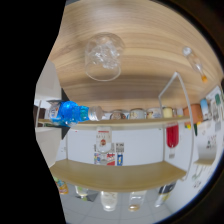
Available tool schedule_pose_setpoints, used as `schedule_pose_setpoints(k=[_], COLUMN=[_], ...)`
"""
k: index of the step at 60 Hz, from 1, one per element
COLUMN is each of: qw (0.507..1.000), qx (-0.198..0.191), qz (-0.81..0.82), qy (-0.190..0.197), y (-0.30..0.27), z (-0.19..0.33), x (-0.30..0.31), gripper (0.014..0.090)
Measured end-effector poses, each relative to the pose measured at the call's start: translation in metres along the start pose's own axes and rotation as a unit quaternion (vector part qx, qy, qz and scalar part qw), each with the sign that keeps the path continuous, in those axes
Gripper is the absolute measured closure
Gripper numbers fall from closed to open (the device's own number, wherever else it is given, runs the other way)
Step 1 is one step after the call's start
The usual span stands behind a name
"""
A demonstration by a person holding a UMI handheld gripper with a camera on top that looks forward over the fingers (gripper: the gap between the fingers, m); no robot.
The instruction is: Make me a cup of Mount Fuji.
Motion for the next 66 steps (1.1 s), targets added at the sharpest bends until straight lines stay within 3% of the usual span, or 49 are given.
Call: schedule_pose_setpoints(k=[5, 12, 19, 28, 37, 50, 66], qw=[0.985, 0.916, 0.839, 0.763, 0.724, 0.711, 0.696], qx=[0.032, 0.083, 0.087, 0.050, -0.003, -0.044, -0.090], qz=[0.167, 0.391, 0.537, 0.643, 0.687, 0.691, 0.686], qy=[-0.007, -0.020, -0.019, -0.037, -0.066, -0.123, -0.192], y=[-0.007, -0.007, 0.028, 0.089, 0.134, 0.153, 0.157], z=[-0.018, -0.045, -0.054, -0.034, -0.002, 0.032, 0.034], x=[0.020, 0.050, 0.061, 0.021, -0.039, -0.100, -0.140], gripper=[0.0697, 0.0692, 0.0692, 0.0693, 0.0692, 0.0691, 0.0687])
